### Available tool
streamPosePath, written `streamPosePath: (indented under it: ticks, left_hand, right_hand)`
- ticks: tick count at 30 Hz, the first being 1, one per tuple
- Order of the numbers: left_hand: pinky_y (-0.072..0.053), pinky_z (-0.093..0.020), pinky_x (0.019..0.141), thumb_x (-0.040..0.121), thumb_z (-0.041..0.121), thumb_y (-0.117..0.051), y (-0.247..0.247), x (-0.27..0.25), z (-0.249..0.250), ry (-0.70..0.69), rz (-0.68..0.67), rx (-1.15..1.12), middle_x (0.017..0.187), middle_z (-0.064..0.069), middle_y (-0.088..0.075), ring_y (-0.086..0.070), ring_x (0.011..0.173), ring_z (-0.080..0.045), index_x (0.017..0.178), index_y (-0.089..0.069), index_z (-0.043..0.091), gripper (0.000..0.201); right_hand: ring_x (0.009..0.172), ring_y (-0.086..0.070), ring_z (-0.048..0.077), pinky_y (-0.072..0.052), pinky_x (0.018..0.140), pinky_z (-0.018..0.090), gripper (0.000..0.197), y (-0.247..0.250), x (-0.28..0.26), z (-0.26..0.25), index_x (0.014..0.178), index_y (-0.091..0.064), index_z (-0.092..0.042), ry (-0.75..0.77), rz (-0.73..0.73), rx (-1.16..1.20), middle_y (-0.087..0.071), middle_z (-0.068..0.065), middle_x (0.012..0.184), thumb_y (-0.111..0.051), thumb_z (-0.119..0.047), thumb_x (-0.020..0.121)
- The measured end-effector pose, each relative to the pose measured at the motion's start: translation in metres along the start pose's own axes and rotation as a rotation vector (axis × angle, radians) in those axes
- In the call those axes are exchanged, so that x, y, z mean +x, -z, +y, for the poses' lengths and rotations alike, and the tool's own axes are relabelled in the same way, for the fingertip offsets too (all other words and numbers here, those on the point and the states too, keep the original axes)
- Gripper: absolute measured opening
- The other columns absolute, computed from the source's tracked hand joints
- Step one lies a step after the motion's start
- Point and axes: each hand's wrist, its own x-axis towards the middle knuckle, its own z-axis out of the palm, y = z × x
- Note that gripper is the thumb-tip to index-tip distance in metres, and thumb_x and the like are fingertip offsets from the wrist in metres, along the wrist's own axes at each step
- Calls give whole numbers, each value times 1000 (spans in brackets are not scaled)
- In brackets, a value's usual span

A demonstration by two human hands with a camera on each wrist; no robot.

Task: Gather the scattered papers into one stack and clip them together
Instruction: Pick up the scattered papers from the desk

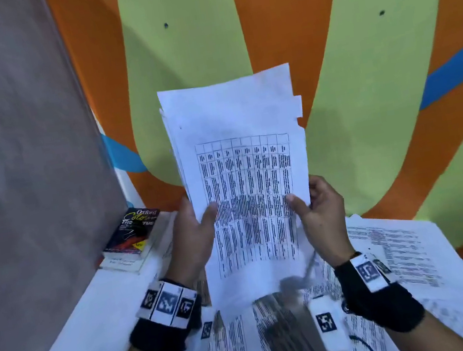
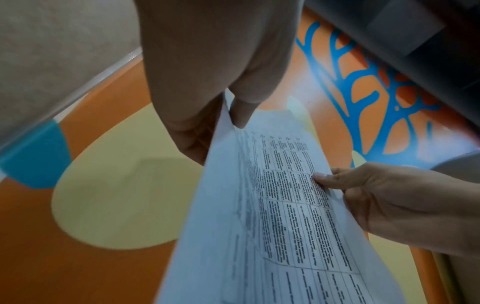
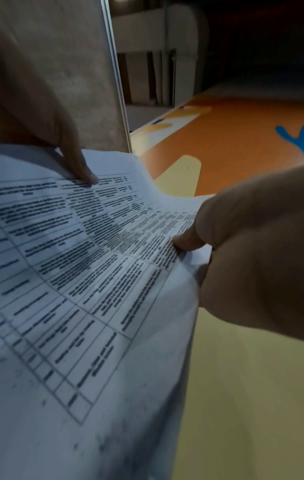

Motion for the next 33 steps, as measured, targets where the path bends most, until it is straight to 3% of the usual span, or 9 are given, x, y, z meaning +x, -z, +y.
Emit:
streamPosePath:
  ticks: [4, 6, 10, 14, 17, 22, 26, 30, 33]
  left_hand:
    - [-42, -36, 105, 85, 35, -70, -4, -4, -2, -5, 57, -51, 132, 1, -58, -54, 121, -16, 138, -41, 12, 65]
    - [-44, -38, 104, 82, 28, -74, -9, -15, -13, 40, 76, -94, 125, 6, -61, -58, 116, -12, 134, -44, 16, 61]
    - [-53, -37, 91, 87, 11, -68, -18, -33, -27, 47, 87, -83, 102, 14, -64, -62, 89, 12, 117, -53, 19, 34]
    - [-45, -3, 67, 91, 7, -61, -20, -31, -16, -33, 144, -78, 92, 17, -62, -59, 79, 20, 115, -59, 8, 23]
    - [-45, -2, 70, 90, 10, -64, -14, -23, 2, -110, 184, -126, 96, 18, -62, -59, 83, 18, 112, -56, 14, 24]
    - [-51, -21, 84, 81, 12, -75, -12, -26, -11, -32, 173, -181, 105, 13, -65, -63, 97, 4, 113, -56, 22, 38]
    - [-50, -48, 98, 76, 16, -80, -15, -35, -40, 125, 102, -179, 109, 5, -70, -65, 106, -21, 113, -62, 21, 41]
    - [-56, -40, 79, 61, 41, -88, -2, -30, -38, 210, 20, -241, 78, 7, -73, -69, 75, -14, 88, -66, 8, 48]
    - [-40, -35, 55, 68, 48, -80, 12, -23, -21, 197, 46, -140, 41, 2, -44, -39, 35, -9, 89, -53, 0, 59]
  right_hand:
    - [109, -61, 12, -50, 94, 31, 40, 9, -11, 0, 118, -52, -13, 16, 9, -15, -65, 1, 115, -72, -8, 83]
    - [123, -54, 14, -46, 103, 36, 57, 14, -21, 10, 130, -45, -14, -32, -9, -45, -59, 0, 129, -74, -10, 81]
    - [108, -61, 1, -50, 97, 42, 48, 14, -39, 23, 120, -47, -29, -82, -49, -40, -62, -8, 119, -65, 0, 87]
    - [101, -59, 4, -50, 88, 28, 42, 10, -37, 13, 118, -46, -34, 0, -18, -60, -62, -4, 114, -60, -4, 91]
    - [83, -58, -8, -48, 75, 11, 39, 11, -27, -6, 112, -47, -31, 110, 3, -14, -61, -10, 97, -60, -1, 91]
    - [108, -59, 4, -49, 94, 23, 48, 15, -29, 11, 129, -42, -11, 27, -52, -49, -62, 1, 115, -67, -10, 87]
    - [77, -58, -11, -45, 69, 8, 33, 12, -40, 36, 110, -51, -17, -106, -63, -52, -60, -3, 93, -58, 7, 88]
    - [74, -57, 7, -46, 65, 20, 24, 3, -30, 34, 97, -55, -18, -58, -20, -64, -64, 8, 88, -55, 5, 90]
    - [75, -55, 13, -46, 67, 22, 15, -10, -14, 24, 99, -54, -8, -18, -6, -81, -61, 8, 86, -59, 1, 89]
